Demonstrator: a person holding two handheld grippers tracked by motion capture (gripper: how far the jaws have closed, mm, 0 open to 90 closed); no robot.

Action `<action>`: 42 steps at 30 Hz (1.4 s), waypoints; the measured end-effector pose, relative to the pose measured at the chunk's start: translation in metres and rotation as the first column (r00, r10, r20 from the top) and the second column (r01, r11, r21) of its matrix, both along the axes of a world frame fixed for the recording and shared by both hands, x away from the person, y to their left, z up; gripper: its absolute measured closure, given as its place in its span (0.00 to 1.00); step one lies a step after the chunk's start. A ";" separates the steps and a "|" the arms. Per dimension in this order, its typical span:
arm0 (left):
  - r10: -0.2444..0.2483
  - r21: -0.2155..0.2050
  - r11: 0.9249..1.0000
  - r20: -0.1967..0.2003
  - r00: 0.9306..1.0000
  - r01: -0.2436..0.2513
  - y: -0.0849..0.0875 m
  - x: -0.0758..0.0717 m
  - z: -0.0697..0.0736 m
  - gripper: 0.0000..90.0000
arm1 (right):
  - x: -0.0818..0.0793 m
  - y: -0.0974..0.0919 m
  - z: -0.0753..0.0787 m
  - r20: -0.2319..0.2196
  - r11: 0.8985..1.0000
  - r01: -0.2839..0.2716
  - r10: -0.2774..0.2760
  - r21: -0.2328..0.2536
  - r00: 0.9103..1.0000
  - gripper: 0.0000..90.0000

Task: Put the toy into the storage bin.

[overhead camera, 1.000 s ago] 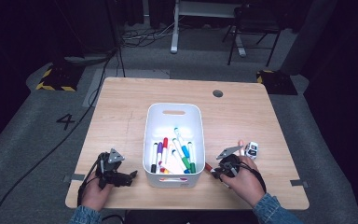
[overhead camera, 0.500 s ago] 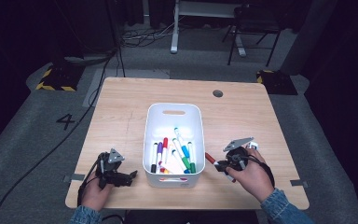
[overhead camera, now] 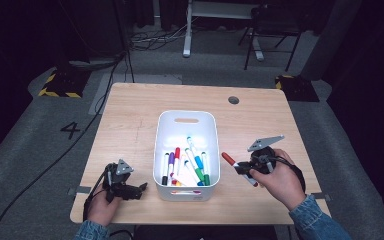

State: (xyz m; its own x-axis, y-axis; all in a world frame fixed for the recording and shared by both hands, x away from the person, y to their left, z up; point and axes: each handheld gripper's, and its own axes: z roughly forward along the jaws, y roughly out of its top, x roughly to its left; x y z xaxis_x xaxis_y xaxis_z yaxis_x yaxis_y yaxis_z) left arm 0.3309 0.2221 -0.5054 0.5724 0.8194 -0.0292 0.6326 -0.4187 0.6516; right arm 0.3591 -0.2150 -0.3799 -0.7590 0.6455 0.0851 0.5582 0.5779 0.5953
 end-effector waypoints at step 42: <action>0.006 -0.002 1.000 0.006 1.000 -0.006 0.001 0.001 0.000 0.00 | 0.011 0.066 0.064 0.089 0.984 -0.168 0.162 0.055 0.983 0.86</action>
